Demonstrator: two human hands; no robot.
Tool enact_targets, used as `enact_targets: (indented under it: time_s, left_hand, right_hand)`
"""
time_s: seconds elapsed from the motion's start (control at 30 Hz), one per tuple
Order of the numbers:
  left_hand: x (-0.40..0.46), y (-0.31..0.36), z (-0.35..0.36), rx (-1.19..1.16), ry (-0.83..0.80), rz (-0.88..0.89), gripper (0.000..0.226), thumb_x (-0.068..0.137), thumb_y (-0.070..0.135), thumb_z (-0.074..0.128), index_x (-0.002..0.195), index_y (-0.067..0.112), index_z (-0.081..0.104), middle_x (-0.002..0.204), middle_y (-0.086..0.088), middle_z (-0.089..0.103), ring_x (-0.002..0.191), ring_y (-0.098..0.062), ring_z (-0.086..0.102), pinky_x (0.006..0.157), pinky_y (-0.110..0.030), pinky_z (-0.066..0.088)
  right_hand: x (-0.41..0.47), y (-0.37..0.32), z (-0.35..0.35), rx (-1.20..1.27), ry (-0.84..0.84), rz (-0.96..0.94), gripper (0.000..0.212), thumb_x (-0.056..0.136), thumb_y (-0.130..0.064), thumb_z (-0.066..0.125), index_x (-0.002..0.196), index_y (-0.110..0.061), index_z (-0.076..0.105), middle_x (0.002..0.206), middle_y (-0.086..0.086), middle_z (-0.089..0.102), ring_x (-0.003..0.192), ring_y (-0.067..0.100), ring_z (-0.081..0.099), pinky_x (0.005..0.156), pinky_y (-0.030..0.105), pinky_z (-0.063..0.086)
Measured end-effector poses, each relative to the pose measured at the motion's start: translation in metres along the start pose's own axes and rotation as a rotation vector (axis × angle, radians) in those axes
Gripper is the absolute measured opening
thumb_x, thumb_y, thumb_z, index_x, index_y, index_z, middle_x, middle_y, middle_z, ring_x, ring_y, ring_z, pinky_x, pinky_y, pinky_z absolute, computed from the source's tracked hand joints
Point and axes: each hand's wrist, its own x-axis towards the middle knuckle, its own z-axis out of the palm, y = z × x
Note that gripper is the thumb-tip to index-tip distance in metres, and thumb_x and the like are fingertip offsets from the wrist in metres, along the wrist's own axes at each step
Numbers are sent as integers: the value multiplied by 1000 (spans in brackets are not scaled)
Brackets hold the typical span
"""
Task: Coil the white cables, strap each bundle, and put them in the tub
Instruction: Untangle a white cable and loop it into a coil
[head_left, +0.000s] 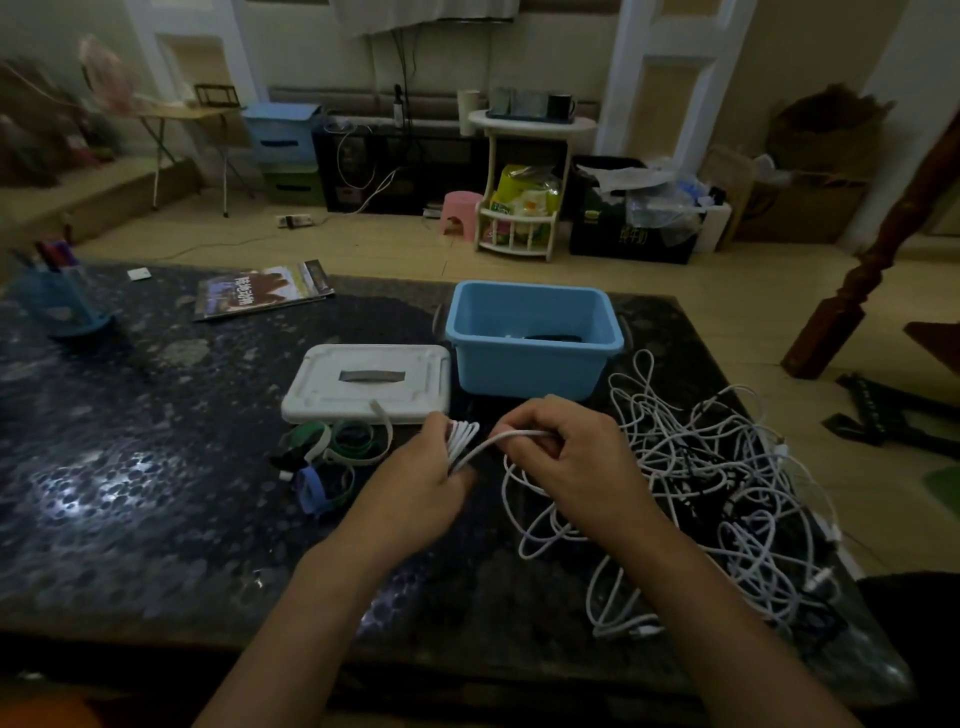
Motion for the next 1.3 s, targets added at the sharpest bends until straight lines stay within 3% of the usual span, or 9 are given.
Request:
enact_targets:
  time_s: [0.13, 0.27, 0.47, 0.6, 0.77, 0.9, 1.07, 1.2, 1.3]
  left_hand:
    - [-4, 3, 3, -199, -26, 13, 15, 100, 28, 46, 89, 18, 47, 81, -3, 57, 76, -23, 56, 73, -43, 45]
    - [-5, 11, 4, -429, -12, -34, 29, 98, 23, 52, 69, 24, 52, 58, 10, 50, 56, -10, 45, 60, -36, 34]
    - [-7, 21, -8, -990, -70, -106, 22, 99, 17, 45, 82, 11, 57, 54, -4, 37, 40, -12, 26, 43, -24, 17]
    - [-4, 9, -29, -1294, -22, -33, 29, 99, 18, 36, 79, 10, 55, 57, -4, 31, 38, -9, 23, 41, -22, 13]
    - [-6, -4, -35, -1216, 24, -47, 22, 101, 17, 36, 90, 9, 53, 58, -6, 32, 38, -11, 24, 38, -18, 19]
    - [-3, -4, -29, -1134, 61, -91, 19, 101, 19, 40, 90, 13, 54, 58, -5, 34, 40, -13, 25, 40, -19, 18]
    - [-3, 6, -22, -1054, 85, -114, 20, 102, 23, 44, 93, 12, 57, 58, -4, 37, 42, -14, 29, 39, -21, 24]
    - [-6, 15, -15, -1078, 11, -77, 27, 104, 30, 45, 111, 16, 67, 59, -4, 39, 45, -14, 31, 41, -23, 25]
    - [-8, 23, -9, -1016, 1, -56, 35, 104, 29, 43, 108, 2, 65, 59, -5, 37, 45, -13, 31, 39, -22, 28]
  right_hand:
    - [1, 5, 2, -7, 29, 39, 5, 89, -34, 72, 87, -30, 73, 74, -8, 63, 66, 9, 56, 63, 26, 47]
    - [3, 14, 1, -26, 41, 132, 14, 91, -40, 68, 82, -31, 72, 70, -6, 65, 65, 8, 60, 62, 29, 49]
    - [-1, 33, 2, -379, -271, 238, 36, 103, -46, 44, 91, -27, 71, 80, -6, 64, 80, 14, 62, 70, 33, 45]
    - [-3, 50, -3, -609, -455, 281, 24, 101, -35, 46, 94, -25, 66, 88, -6, 60, 90, 22, 62, 68, 33, 39]
    - [-5, 50, -7, -441, -378, 287, 20, 94, -44, 62, 111, -35, 66, 97, -13, 66, 95, 9, 63, 77, 30, 48]
    - [1, 22, -2, -235, -334, 129, 60, 84, -47, 73, 138, -40, 50, 116, -16, 63, 108, 1, 59, 95, 26, 49]
    - [-1, -11, 13, -83, -203, 72, 21, 103, -37, 49, 112, -30, 67, 77, -13, 64, 75, 3, 61, 73, 28, 49]
    - [-4, -9, 25, -234, -336, 83, 26, 105, -36, 43, 87, -27, 58, 88, 4, 70, 85, 25, 64, 68, 35, 41]
    - [-6, -6, 32, -331, -440, 33, 22, 104, -35, 43, 94, -25, 59, 95, 9, 70, 87, 31, 63, 66, 37, 41]
